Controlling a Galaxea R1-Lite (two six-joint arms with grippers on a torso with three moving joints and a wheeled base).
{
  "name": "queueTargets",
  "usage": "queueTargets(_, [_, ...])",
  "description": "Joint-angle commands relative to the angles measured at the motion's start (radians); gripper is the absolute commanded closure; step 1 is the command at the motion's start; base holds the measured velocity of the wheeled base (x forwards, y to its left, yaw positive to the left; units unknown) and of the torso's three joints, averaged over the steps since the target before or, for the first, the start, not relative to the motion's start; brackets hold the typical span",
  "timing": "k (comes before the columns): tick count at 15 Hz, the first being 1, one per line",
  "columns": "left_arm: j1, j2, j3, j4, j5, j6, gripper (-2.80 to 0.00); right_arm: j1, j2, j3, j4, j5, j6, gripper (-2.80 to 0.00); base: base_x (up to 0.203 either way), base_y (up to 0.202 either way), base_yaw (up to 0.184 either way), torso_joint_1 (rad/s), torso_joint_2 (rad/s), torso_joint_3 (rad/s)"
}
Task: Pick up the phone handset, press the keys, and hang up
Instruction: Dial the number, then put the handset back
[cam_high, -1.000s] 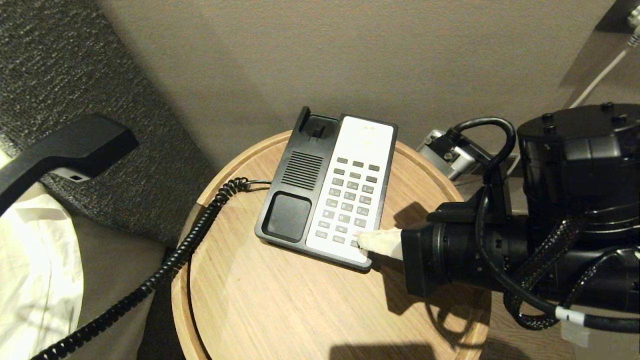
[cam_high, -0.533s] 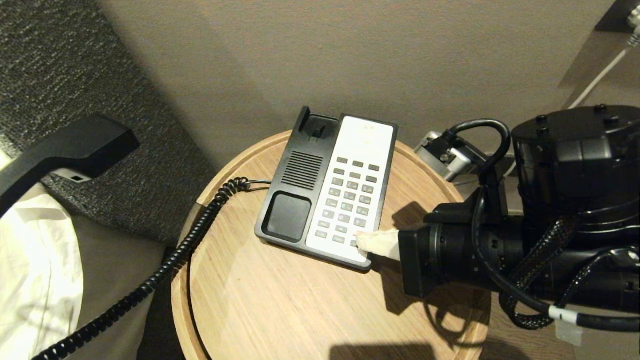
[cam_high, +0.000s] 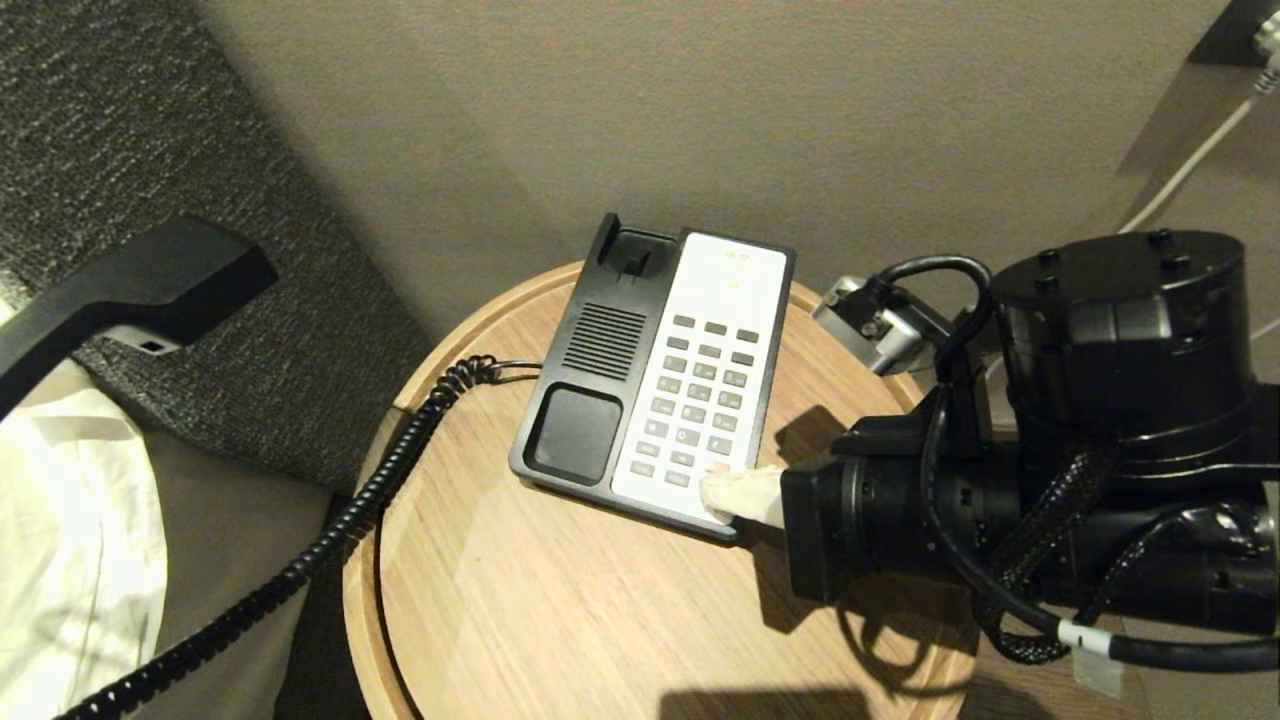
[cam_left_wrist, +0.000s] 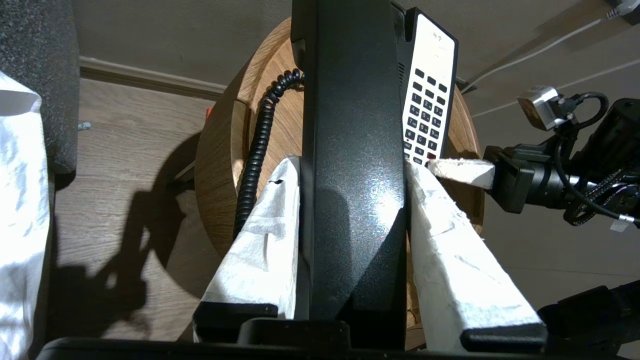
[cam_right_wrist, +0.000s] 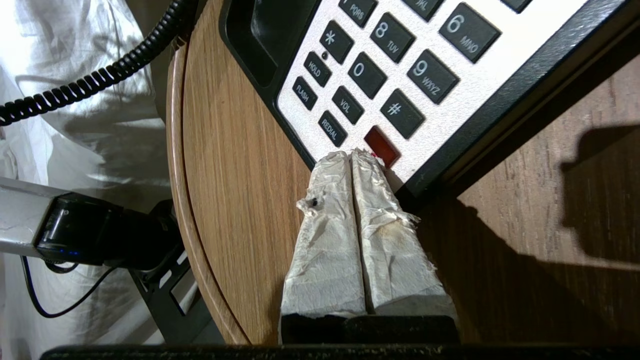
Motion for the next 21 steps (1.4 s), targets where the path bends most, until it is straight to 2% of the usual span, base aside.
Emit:
queueTargets(1, [0.000,0.001,-0.002,0.002,0.004,-0.003,0.00,0.001,0.012,0.002,0.002,-0.001,-0.001,0.00,0.000,0.000,0.000,0.000,0.00,0.000])
queueTargets(15, [0.000,0.047,0.007,0.000,0.004,0.004,0.00,0.001,-0.083,-0.003,0.009,-0.004,0.006,0.00,0.000,0.000,0.000,0.000,0.00,0.000])
queueTargets(19, [-0.002,0.191,-0.081,-0.005,0.005,0.031,0.00,-0.030,-0.123,-0.010,0.017,-0.028,0.005,0.00,0.000,0.000,0.000,0.000,0.00,0.000])
queueTargets(21, [-0.002,0.300,-0.147,-0.022,0.017,0.064,0.00,-0.040,-0.153,0.004,0.017,-0.105,0.005,0.00,0.000,0.000,0.000,0.000,0.00,0.000])
